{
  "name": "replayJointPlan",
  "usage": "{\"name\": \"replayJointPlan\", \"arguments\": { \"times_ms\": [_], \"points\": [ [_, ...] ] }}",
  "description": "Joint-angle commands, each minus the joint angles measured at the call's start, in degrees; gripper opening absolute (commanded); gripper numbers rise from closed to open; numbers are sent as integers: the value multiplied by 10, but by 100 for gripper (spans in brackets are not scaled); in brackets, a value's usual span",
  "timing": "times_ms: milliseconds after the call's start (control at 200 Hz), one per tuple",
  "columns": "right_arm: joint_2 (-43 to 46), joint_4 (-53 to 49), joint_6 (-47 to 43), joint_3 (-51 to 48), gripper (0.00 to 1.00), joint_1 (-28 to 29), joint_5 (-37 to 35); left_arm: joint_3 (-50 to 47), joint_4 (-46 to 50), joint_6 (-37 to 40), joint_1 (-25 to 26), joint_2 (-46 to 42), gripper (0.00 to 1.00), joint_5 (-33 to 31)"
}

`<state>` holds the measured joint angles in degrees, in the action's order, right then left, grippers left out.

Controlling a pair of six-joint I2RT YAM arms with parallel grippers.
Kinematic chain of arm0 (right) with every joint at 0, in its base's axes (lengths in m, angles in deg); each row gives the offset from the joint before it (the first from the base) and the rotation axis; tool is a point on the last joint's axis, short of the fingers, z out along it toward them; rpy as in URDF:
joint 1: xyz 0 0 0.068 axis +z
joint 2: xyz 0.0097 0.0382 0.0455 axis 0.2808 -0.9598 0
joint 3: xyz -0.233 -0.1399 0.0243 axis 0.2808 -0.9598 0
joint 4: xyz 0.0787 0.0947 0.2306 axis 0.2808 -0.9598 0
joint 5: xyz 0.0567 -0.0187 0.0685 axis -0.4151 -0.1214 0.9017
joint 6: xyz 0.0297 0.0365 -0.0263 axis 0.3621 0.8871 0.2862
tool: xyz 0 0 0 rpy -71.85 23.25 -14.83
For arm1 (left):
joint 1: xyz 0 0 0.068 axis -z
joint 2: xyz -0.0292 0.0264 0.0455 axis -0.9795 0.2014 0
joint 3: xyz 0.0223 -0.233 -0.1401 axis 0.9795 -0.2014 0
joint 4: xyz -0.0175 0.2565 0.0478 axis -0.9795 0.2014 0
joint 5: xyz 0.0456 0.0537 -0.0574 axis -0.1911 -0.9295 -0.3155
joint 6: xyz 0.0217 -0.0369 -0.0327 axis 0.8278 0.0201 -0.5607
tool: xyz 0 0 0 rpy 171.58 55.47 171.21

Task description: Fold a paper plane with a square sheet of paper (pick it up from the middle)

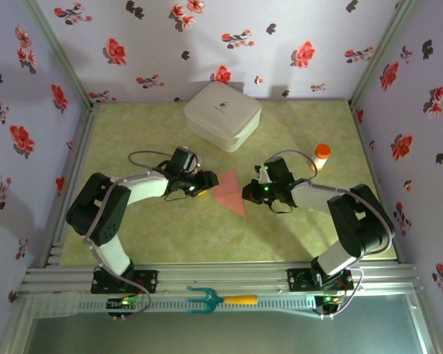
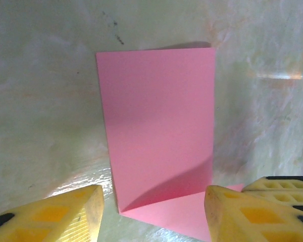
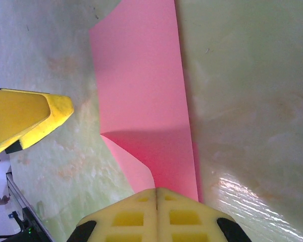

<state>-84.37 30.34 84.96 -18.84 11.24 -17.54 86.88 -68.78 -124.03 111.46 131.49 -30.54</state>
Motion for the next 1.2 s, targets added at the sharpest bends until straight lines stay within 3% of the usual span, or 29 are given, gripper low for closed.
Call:
{"name": "replayJointPlan", "arguments": {
  "times_ms": [0, 350, 960, 1195],
  "points": [
    [21, 27, 13, -14, 4, -8, 15, 8, -11, -7, -4, 10, 57, 12],
    [28, 58, 28, -32, 4, -21, 27, 14, -21, -11, -4, 27, 55, 25],
    [32, 92, 48, -52, 4, -35, 41, 21, -64, -28, -4, 58, 32, 59],
    [34, 94, 49, -54, 4, -36, 42, 17, -73, -35, -4, 61, 36, 61]
  ]
}}
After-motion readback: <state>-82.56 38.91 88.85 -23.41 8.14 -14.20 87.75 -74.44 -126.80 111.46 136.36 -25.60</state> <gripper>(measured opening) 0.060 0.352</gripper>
